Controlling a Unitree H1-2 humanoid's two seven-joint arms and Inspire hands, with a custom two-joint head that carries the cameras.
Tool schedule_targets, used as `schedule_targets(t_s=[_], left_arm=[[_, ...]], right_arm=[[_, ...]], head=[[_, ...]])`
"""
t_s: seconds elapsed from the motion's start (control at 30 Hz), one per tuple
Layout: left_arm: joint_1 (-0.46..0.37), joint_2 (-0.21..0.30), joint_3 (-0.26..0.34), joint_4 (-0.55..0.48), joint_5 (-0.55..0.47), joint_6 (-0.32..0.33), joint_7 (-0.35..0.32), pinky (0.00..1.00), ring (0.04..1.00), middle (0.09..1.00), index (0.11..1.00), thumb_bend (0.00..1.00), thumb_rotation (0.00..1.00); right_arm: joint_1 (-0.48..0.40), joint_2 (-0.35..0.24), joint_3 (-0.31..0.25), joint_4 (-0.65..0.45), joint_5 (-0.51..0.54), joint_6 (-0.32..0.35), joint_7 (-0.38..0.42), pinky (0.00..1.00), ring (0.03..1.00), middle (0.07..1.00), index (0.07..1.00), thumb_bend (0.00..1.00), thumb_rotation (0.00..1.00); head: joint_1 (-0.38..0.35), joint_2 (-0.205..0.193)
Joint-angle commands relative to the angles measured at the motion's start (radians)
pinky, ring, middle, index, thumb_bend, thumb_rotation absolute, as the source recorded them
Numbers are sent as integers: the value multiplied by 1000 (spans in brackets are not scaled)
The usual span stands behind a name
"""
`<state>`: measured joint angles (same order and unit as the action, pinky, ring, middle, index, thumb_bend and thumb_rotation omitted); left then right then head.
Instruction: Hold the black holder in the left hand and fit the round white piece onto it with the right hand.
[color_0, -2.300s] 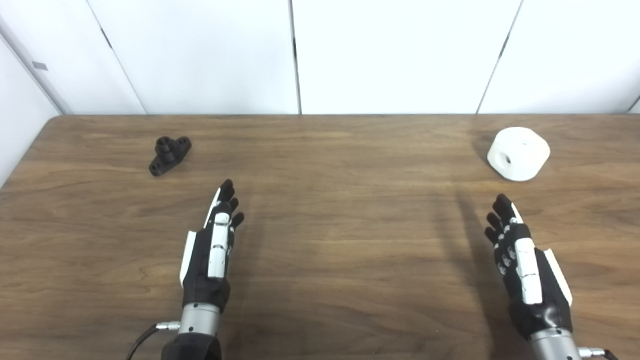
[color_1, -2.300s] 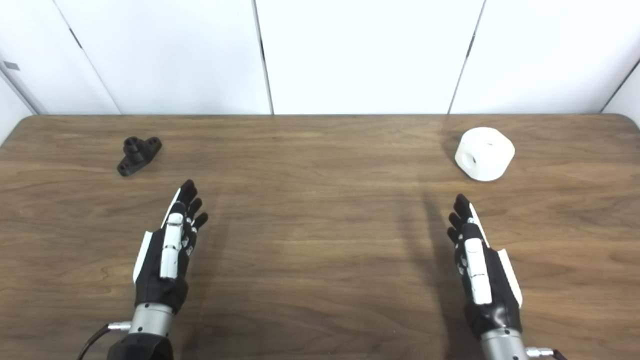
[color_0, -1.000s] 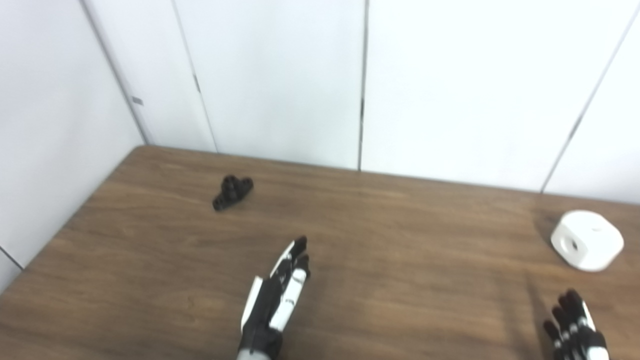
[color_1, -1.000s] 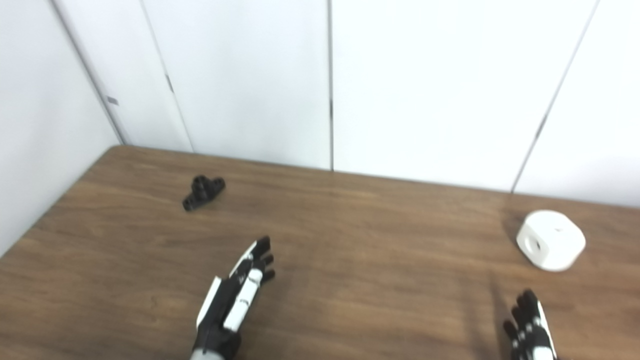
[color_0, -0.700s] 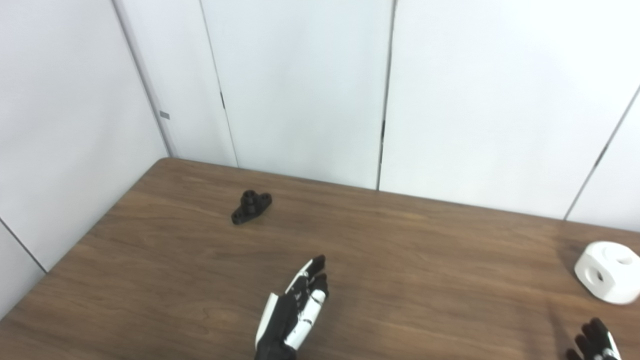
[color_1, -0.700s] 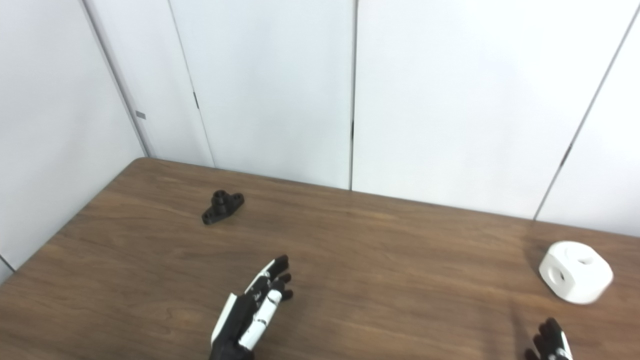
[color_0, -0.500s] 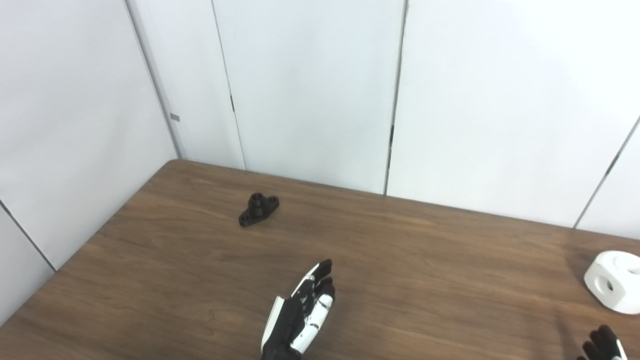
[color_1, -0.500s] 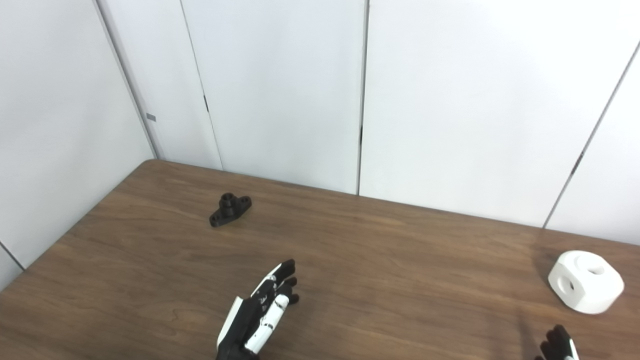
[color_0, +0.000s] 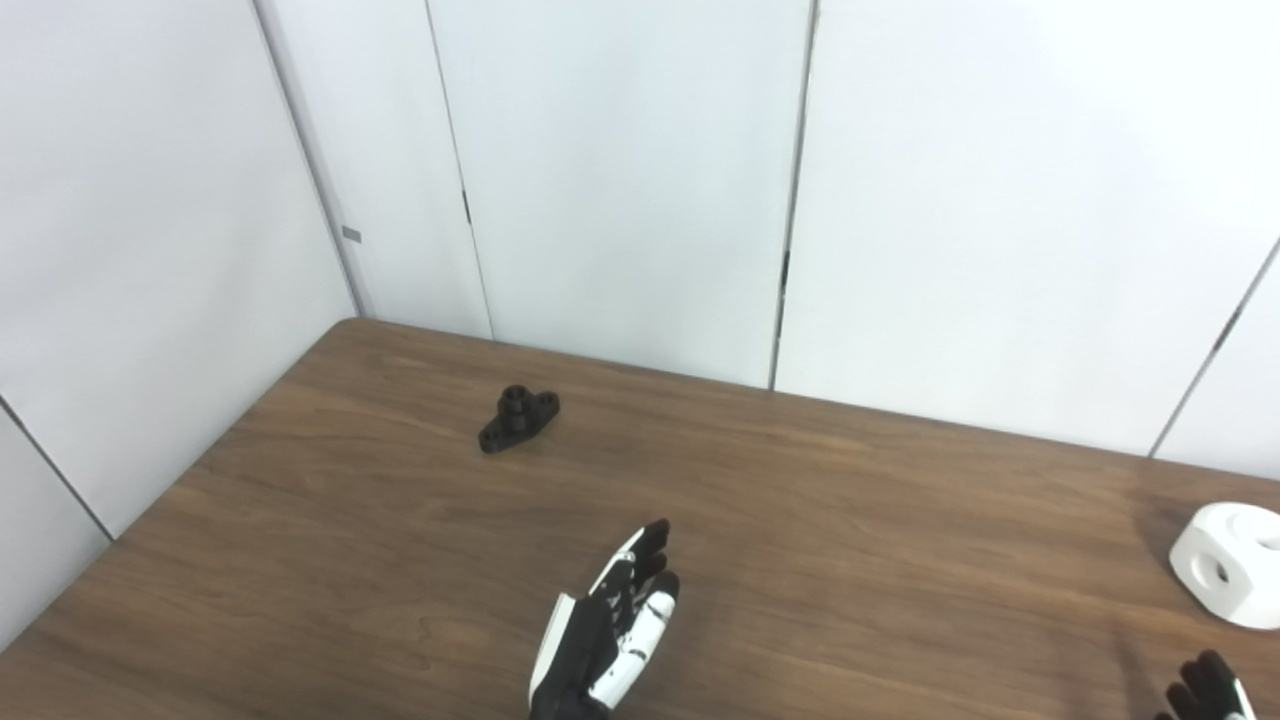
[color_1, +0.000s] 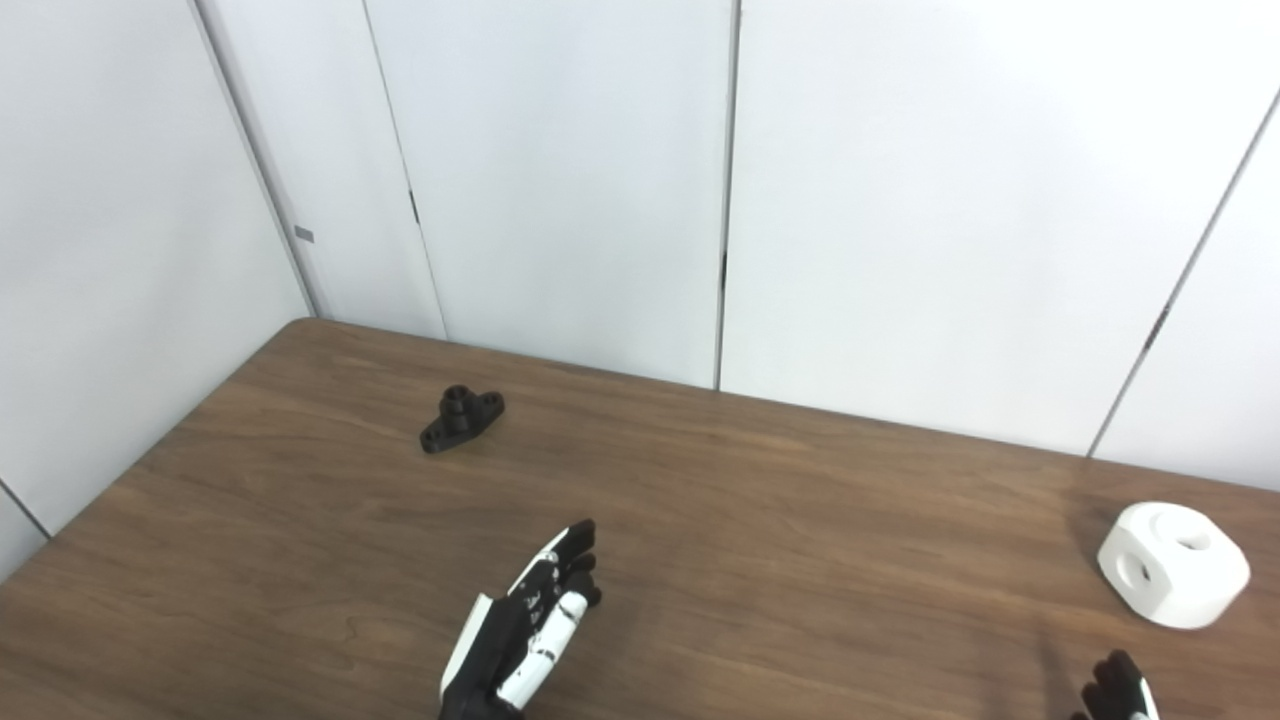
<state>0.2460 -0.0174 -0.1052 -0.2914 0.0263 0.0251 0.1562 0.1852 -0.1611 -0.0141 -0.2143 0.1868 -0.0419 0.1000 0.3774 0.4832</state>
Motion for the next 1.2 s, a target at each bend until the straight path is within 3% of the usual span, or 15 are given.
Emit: schedule_targets(t_s=[0.0, 0.2, 0.27, 0.43, 0.53, 0.67, 0.83, 1.17], left_arm=[[215, -33, -25, -47, 38, 12, 4, 848, 931, 942, 909, 446, 599], [204, -1, -24, -117, 114, 25, 3, 821, 914, 937, 912, 481, 579], [192, 6, -8, -150, 129, 43, 1, 832, 911, 924, 894, 508, 528], [162, 22, 22, -229, 238, 117, 2, 830, 915, 925, 890, 594, 576], [134, 4, 52, -259, 332, 175, 25, 803, 889, 905, 868, 686, 559], [107, -10, 87, -275, 390, 190, 41, 817, 891, 898, 863, 743, 435], [47, 13, 135, -279, 511, 228, 55, 818, 878, 886, 869, 770, 313], [-49, 51, 202, -254, 668, 291, 34, 800, 871, 883, 841, 776, 286]], right_arm=[[2, -3, -12, -20, 1, -1, 6, 1000, 1000, 1000, 1000, 459, 1000], [1, -12, -18, -19, 7, -16, 15, 1000, 1000, 1000, 1000, 462, 1000], [3, -11, -20, -22, 8, -12, 12, 1000, 1000, 1000, 1000, 465, 1000], [7, -5, -20, -33, 0, -2, 7, 1000, 1000, 1000, 1000, 461, 1000], [9, -2, -17, -35, -14, -1, 2, 1000, 1000, 1000, 1000, 445, 1000], [8, 6, -17, -38, -29, -1, -4, 1000, 1000, 1000, 1000, 435, 1000], [7, 10, -17, -37, -49, -6, -7, 1000, 1000, 1000, 1000, 428, 1000], [14, 25, -15, -44, -66, -4, -17, 1000, 1000, 1000, 1000, 447, 1000]], head=[[-1, -1], [-12, 6], [-14, 7], [-16, 14], [-21, 16], [-24, 16], [-29, 21], [-42, 21]])
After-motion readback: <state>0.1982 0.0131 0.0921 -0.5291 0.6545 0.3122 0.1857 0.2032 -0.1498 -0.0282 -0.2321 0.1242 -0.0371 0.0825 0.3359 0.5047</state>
